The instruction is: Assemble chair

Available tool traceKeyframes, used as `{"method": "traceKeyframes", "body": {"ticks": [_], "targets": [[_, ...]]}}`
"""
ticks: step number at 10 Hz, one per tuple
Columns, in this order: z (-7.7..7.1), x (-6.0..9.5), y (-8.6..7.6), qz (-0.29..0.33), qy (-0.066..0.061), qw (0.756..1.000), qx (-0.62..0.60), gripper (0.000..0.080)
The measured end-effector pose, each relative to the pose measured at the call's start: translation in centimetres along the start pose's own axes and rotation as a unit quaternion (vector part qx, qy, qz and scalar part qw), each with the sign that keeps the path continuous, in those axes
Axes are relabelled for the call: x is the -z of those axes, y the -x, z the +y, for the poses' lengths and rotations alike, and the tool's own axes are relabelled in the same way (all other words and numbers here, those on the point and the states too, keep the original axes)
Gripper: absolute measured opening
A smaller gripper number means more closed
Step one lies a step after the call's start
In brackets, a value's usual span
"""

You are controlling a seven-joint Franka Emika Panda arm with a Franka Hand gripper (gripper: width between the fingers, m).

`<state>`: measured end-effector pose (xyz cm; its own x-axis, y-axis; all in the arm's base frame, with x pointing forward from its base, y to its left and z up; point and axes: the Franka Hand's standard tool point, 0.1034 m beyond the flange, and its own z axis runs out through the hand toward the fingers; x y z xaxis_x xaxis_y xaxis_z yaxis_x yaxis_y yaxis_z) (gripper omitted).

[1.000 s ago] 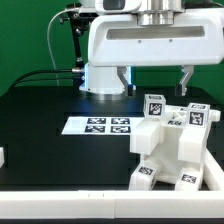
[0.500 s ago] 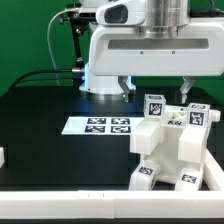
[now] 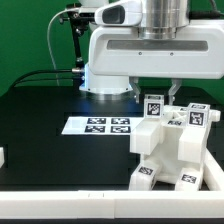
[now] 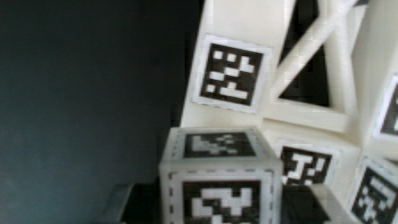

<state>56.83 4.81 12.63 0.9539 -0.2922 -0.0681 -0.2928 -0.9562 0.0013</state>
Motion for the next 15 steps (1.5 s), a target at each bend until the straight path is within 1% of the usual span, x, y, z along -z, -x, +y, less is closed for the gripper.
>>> {"method": "traceKeyframes", "body": {"ticks": [3, 6, 8, 9, 10, 11, 12, 14, 15], "targets": [[0.0, 0.0, 0.0, 0.0, 0.0, 0.995, -0.099, 0.028], [-0.1, 0.0, -0.1, 0.001, -0.001, 0.977, -0.212, 0.028], [-0.2, 0.0, -0.2, 0.005, -0.003, 0.95, -0.314, 0.0281], [-0.1, 0.0, -0.5, 0.014, -0.013, 0.93, -0.366, 0.0281], [-0.1, 0.0, -0.6, 0.022, -0.022, 0.902, -0.431, 0.0281], [-0.1, 0.0, -0.7, 0.022, -0.025, 0.88, -0.474, 0.0281], [-0.1, 0.0, -0.9, 0.019, -0.033, 0.858, -0.512, 0.0281], [-0.2, 0.0, -1.2, 0.018, -0.049, 0.804, -0.592, 0.0282], [-0.1, 0.0, -1.4, 0.02, -0.054, 0.803, -0.594, 0.0282]]}}
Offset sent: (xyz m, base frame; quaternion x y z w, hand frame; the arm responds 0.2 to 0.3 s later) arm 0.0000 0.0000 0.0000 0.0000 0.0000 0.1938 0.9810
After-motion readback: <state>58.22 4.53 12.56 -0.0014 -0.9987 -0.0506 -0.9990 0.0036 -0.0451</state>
